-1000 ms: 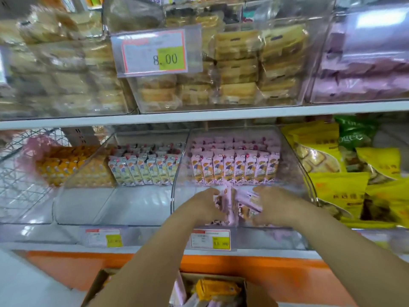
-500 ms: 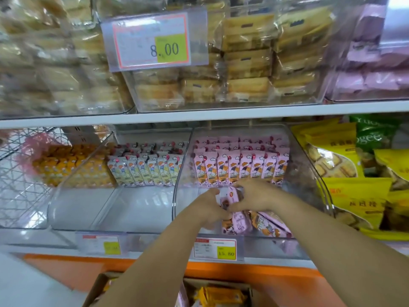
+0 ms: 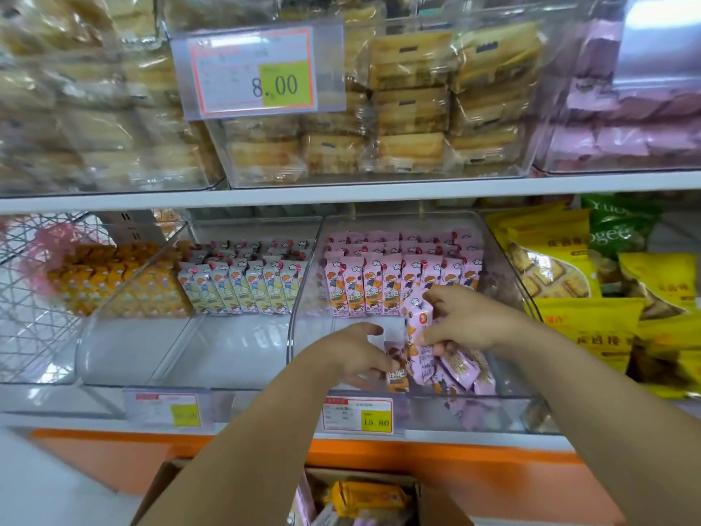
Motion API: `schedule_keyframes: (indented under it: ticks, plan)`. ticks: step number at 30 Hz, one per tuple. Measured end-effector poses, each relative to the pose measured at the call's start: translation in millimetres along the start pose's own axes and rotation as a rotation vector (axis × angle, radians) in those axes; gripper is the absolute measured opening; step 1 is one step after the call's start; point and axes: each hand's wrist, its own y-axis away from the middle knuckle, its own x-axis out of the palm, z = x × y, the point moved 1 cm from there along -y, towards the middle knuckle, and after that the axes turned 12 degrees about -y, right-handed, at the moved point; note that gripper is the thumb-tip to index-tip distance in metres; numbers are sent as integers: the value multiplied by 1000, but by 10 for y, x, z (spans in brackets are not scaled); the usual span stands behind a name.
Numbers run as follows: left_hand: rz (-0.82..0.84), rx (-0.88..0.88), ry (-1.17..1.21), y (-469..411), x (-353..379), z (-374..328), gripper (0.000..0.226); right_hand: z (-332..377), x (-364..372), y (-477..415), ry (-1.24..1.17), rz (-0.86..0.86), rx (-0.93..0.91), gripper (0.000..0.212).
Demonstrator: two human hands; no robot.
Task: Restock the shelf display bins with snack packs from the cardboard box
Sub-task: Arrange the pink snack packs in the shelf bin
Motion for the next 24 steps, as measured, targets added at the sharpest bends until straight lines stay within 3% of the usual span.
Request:
schedule_keyframes:
  ticks: [5, 10, 13, 14, 19, 24]
  plan:
    - [51, -1, 27, -29, 28, -35, 77, 3, -38, 76, -231, -14, 61, 83]
    - [51, 3, -143, -35, 47, -114, 52, -20, -7, 66, -59, -146, 1, 75]
    - [53, 14, -131, -56, 57, -136, 32, -31, -3, 65, -92, -198, -44, 85]
    - [55, 17, -118, -69, 67, -136, 34, -30, 0, 73, -95, -208, -60, 84]
    - [79, 23, -20, -104, 94, -136, 62, -11, 14, 121, -82, -225, -107, 23]
    - [99, 35, -45, -87, 95, -157, 63, -12, 1, 173, -54, -303, -180, 23]
